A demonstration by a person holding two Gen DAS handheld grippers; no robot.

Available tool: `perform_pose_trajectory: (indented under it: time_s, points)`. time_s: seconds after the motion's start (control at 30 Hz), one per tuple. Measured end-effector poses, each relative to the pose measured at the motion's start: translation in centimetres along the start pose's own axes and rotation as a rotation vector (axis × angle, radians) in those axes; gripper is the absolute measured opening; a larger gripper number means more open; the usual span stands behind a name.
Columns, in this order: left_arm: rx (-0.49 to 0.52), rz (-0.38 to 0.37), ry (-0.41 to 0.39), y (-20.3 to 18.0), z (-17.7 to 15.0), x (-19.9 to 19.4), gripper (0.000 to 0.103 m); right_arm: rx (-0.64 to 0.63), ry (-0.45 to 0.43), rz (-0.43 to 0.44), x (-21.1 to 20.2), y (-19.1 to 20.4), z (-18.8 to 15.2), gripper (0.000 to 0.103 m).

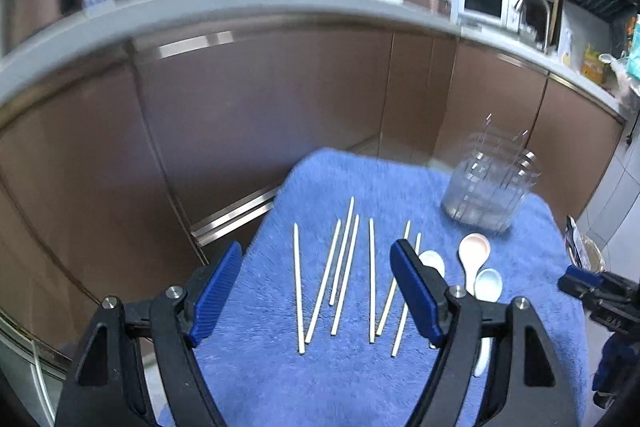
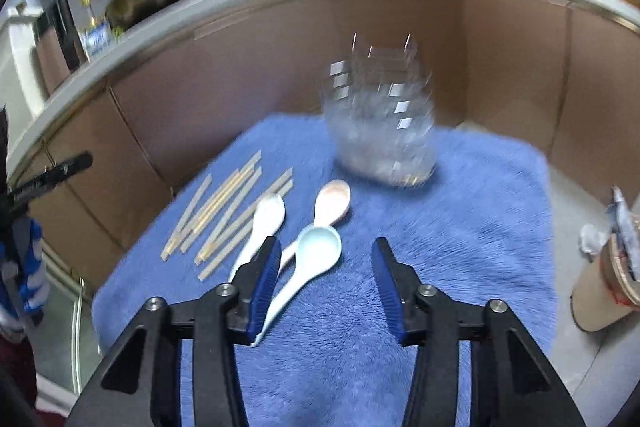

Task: Organize utensils
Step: 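Grasp a chopstick with the left gripper while the right gripper grasps the pale-blue spoon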

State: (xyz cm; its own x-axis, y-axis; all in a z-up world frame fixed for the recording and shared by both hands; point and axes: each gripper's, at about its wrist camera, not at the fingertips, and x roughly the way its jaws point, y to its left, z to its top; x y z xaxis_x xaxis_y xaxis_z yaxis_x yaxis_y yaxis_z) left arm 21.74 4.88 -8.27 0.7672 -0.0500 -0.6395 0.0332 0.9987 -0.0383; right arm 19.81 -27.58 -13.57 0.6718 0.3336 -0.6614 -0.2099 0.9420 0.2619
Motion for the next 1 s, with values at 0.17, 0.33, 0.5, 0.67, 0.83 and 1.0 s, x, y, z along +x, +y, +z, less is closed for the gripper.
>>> perform_pose_trajectory:
  time_s: [0.17,0.33,0.5,0.67,0.83,1.0]
  points:
    - [-0.014,-0.033,0.129,1.2,1.7,6.9,0.074,-0.017,0.120,0.055,5.8,-1.2,-0.1,0.044]
    - [0.015,-0.122,0.243,0.8,2.9,12.8,0.058,-0.028,0.191,0.105,9.2,-1.9,0.3,0.043]
    - [0.040,-0.181,0.383,0.4,3.7,18.9,0.046,-0.034,0.224,0.145,11.6,-2.6,0.9,0.038]
    - [0.065,-0.203,0.471,-0.5,3.9,22.8,0.035,-0.029,0.249,0.188,13.2,-3.2,1.0,0.031]
    - [0.075,-0.185,0.522,-0.6,3.8,25.0,0.029,-0.033,0.265,0.218,14.0,-3.5,0.9,0.028]
    - [0.103,-0.174,0.561,-0.8,3.5,26.5,0.023,-0.046,0.270,0.240,14.2,-3.5,0.9,0.027]
